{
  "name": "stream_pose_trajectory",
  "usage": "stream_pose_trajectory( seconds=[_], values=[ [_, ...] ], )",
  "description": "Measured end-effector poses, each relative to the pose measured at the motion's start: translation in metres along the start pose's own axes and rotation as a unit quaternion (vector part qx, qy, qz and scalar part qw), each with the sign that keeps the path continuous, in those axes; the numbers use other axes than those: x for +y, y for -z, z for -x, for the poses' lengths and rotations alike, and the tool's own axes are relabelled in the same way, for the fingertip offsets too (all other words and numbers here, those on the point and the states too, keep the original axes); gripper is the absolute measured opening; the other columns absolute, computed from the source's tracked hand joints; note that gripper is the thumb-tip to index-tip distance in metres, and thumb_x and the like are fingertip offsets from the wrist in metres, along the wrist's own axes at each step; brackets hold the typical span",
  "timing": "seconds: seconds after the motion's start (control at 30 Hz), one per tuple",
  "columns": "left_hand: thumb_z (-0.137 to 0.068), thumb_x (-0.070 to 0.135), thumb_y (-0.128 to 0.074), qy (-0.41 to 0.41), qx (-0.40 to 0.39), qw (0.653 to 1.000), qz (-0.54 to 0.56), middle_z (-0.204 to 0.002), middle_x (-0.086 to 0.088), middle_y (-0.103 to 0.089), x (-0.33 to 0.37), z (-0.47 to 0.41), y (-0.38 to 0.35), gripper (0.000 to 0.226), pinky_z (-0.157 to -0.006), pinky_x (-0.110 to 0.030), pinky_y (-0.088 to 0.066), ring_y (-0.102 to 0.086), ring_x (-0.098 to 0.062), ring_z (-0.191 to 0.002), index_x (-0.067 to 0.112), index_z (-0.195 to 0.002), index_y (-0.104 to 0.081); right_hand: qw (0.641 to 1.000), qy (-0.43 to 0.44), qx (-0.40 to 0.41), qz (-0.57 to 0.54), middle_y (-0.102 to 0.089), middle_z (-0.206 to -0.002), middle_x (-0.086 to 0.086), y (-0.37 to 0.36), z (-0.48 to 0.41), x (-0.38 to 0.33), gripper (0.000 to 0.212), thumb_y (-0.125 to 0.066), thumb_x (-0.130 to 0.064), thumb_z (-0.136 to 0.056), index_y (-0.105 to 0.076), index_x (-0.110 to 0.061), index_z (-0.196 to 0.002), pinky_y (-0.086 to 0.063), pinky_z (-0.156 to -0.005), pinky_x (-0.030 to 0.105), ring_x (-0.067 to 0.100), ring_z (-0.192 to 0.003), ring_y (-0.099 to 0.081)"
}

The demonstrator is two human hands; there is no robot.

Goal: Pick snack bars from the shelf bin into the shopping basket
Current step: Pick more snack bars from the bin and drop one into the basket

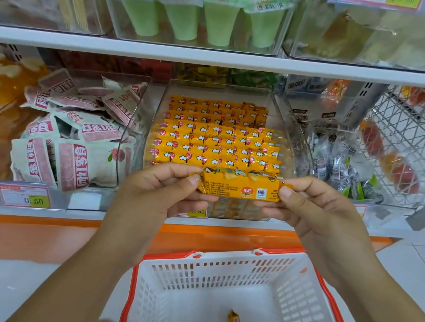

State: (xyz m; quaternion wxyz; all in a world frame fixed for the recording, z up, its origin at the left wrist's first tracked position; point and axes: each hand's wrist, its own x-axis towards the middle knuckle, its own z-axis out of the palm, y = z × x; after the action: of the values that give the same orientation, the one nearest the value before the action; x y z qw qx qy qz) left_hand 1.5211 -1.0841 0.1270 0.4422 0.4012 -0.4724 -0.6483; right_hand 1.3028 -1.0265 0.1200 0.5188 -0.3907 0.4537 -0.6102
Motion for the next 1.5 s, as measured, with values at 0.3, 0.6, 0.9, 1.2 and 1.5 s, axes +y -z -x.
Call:
stream_pose_trajectory(
  seconds=[0.3,0.6,0.9,1.2,1.5],
  values=[
    [-0.069,0.017,-0.067,-0.019,0.001,0.999,-0.035,-0.085,-0.011,-0.077,0.003,0.0,0.007,0.022,-0.072,-0.027,-0.061,-0.075,-0.027,-0.084,0.023,-0.088,-0.076,1.0,0.001,-0.011,0.014,-0.073,-0.096,0.019,0.003,-0.001,0.001,0.025,-0.079,-0.023,-0.064,-0.072,-0.016,-0.087,-0.06,-0.077,0.033,0.035,-0.09,-0.072],
    [-0.095,0.008,-0.054,-0.035,0.027,0.994,-0.096,-0.089,-0.006,-0.076,-0.004,0.0,-0.007,0.009,-0.076,-0.027,-0.06,-0.075,-0.02,-0.086,0.006,-0.088,-0.059,0.999,0.017,0.011,0.05,-0.072,-0.101,0.016,0.002,-0.002,0.008,0.027,-0.081,-0.046,-0.064,-0.067,-0.024,-0.071,-0.058,-0.084,0.036,0.035,-0.096,-0.071],
    [-0.092,0.009,-0.061,-0.067,0.089,0.992,-0.055,-0.085,-0.002,-0.076,-0.007,0.005,-0.017,0.018,-0.066,-0.021,-0.058,-0.075,-0.021,-0.077,0.024,-0.092,-0.071,0.995,0.047,0.048,0.07,-0.072,-0.097,0.015,-0.003,0.003,0.008,0.028,-0.074,-0.034,-0.069,-0.066,-0.017,-0.089,-0.06,-0.073,0.034,0.037,-0.078,-0.073],
    [-0.071,0.016,-0.07,-0.03,0.032,0.998,-0.046,-0.09,0.001,-0.078,-0.005,-0.001,-0.011,0.027,-0.067,-0.016,-0.056,-0.075,-0.015,-0.084,0.025,-0.097,-0.072,0.998,0.032,0.012,0.053,-0.074,-0.104,0.015,0.0,0.002,0.007,0.04,-0.085,-0.037,-0.06,-0.068,-0.024,-0.094,-0.059,-0.077,0.032,0.036,-0.091,-0.072],
    [-0.09,0.009,-0.06,0.006,0.01,0.998,-0.06,-0.092,-0.005,-0.078,-0.006,-0.003,-0.006,0.019,-0.082,-0.027,-0.059,-0.075,-0.022,-0.09,0.018,-0.098,-0.075,1.0,0.01,0.021,-0.017,-0.073,-0.094,0.021,0.0,-0.001,0.002,0.021,-0.072,-0.021,-0.064,-0.069,-0.014,-0.084,-0.06,-0.067,0.028,0.035,-0.083,-0.073]
  ],
)
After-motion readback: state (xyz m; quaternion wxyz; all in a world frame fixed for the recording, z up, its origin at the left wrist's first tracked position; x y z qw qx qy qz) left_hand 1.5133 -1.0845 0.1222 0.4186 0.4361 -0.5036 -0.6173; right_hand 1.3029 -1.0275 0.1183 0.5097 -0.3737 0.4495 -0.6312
